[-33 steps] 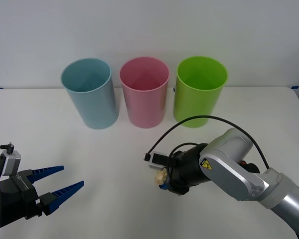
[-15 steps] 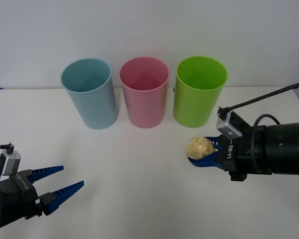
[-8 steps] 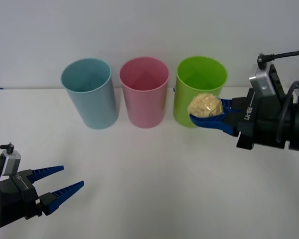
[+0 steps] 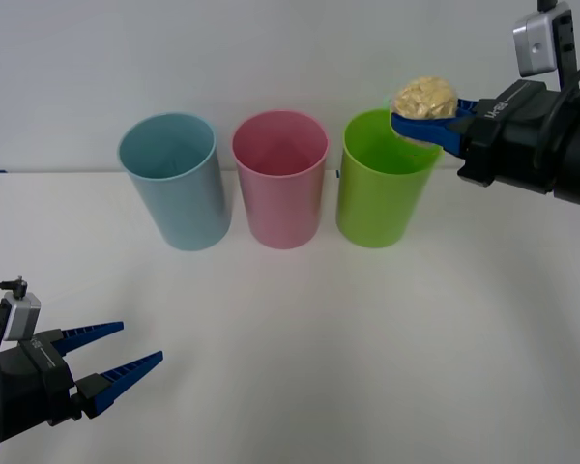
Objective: Put cans in the blue bin and PET bottles in the pink bin and trash in the green bin.
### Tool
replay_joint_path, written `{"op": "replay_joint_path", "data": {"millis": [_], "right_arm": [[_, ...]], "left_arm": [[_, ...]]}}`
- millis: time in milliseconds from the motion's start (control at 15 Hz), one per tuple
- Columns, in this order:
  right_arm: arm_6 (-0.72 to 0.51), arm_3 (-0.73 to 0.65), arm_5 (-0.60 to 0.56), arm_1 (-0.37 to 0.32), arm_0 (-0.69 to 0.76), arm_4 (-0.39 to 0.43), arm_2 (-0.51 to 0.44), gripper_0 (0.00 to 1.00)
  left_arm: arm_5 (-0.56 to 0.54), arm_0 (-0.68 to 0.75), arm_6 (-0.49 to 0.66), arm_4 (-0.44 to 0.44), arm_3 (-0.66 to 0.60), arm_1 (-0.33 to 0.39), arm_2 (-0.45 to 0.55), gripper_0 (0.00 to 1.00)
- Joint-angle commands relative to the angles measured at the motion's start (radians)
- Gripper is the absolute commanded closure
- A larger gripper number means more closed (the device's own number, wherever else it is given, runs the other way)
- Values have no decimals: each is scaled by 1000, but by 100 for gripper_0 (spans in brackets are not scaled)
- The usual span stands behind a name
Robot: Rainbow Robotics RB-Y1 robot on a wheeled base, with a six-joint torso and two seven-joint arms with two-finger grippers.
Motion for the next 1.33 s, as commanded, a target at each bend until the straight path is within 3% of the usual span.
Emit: {"op": "replay_joint_path", "data": {"millis": [67, 467, 1333], "right_arm": [[12, 74, 0, 34, -64, 93, 15, 100], [45, 252, 29, 89, -167, 307, 83, 100], [87, 573, 224, 93, -270, 446, 218, 100]], "left_arm": [[0, 0, 0, 0, 0, 0, 0, 0], [0, 0, 0, 0, 0, 0, 0, 0], [0, 0, 0, 0, 0, 0, 0, 0]]}}
